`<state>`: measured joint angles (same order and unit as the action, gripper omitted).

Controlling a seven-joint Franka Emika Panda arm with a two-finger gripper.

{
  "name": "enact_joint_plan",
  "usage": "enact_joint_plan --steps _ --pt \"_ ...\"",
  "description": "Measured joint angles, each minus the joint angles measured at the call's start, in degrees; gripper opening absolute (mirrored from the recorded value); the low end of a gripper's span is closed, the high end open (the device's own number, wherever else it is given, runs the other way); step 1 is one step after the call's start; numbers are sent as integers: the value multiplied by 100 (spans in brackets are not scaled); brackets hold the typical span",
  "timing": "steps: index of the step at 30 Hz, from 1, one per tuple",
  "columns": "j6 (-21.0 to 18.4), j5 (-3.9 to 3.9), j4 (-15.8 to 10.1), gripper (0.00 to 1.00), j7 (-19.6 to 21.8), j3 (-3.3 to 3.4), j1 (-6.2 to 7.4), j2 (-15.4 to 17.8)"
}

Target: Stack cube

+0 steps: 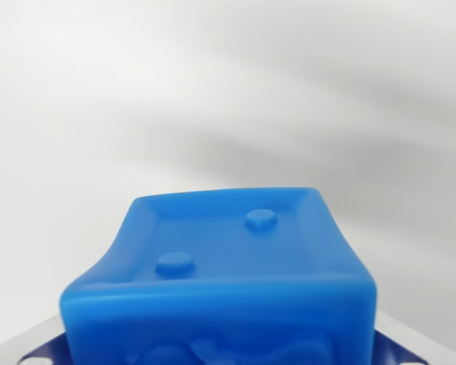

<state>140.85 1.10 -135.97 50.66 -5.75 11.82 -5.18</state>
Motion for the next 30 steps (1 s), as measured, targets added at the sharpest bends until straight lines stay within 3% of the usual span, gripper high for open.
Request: enact_joint_plan --steps 30 --pt "31 -161 -906 0 1614 -101 244 895"
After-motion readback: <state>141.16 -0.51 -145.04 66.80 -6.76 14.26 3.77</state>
